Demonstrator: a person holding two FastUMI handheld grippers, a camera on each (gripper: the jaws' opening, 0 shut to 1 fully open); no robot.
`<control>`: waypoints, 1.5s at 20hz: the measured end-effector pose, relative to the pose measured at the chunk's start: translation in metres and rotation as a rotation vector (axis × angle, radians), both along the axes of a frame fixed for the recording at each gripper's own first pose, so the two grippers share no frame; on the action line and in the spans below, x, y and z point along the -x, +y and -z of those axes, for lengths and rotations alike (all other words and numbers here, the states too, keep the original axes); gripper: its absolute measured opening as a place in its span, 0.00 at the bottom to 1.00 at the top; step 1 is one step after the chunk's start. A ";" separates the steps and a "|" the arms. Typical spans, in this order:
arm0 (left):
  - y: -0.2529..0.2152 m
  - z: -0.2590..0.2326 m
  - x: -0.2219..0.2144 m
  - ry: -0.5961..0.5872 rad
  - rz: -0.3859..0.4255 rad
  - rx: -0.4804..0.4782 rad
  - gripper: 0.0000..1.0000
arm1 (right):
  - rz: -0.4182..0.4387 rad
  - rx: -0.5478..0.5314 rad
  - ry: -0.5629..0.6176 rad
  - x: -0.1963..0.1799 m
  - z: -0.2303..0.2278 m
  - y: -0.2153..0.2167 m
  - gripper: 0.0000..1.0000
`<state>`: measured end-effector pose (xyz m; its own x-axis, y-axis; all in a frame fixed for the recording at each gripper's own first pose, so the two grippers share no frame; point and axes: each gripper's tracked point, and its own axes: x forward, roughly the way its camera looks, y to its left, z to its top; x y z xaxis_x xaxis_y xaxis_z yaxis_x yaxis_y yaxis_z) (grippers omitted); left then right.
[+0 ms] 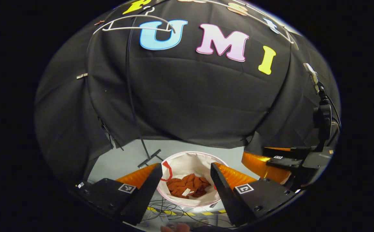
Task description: Grasp the clothes on the hanger with both hands and then place them into the laundry hamper below.
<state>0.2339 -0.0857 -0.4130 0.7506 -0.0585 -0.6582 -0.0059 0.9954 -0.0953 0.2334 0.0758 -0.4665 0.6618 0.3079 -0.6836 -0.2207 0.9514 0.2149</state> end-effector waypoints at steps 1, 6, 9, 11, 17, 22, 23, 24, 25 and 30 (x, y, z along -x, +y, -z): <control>-0.002 -0.012 0.002 -0.027 0.009 0.003 0.95 | 0.013 0.001 -0.023 0.003 -0.010 -0.003 0.99; -0.010 -0.069 0.023 -0.152 0.057 0.025 0.95 | 0.076 -0.011 -0.151 0.010 -0.077 -0.017 0.99; -0.006 -0.110 0.031 -0.233 0.068 0.016 0.95 | 0.115 -0.018 -0.223 0.018 -0.114 -0.024 0.99; -0.003 -0.137 0.037 -0.280 0.069 0.025 0.95 | 0.135 -0.021 -0.277 0.024 -0.141 -0.027 0.99; 0.013 -0.225 0.060 -0.445 0.072 0.041 0.95 | 0.176 -0.010 -0.448 0.050 -0.228 -0.038 0.99; 0.035 -0.288 0.081 -0.572 0.041 0.056 0.95 | 0.218 -0.018 -0.582 0.075 -0.304 -0.049 0.98; 0.043 -0.299 0.087 -0.598 0.035 0.042 0.95 | 0.223 -0.025 -0.604 0.082 -0.320 -0.048 0.98; 0.050 -0.309 0.095 -0.620 0.027 0.022 0.95 | 0.223 -0.026 -0.626 0.089 -0.334 -0.048 0.98; 0.059 -0.318 0.102 -0.638 0.020 0.001 0.92 | 0.221 -0.020 -0.644 0.096 -0.345 -0.046 1.00; 0.087 -0.352 0.131 -0.680 0.007 -0.018 0.95 | 0.213 0.016 -0.711 0.136 -0.394 -0.043 0.98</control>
<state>0.1032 0.0013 -0.0609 0.9974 -0.0584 -0.0414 0.0559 0.9967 -0.0594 0.0976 0.0331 -0.0726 0.9906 0.1170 -0.0712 -0.1117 0.9909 0.0747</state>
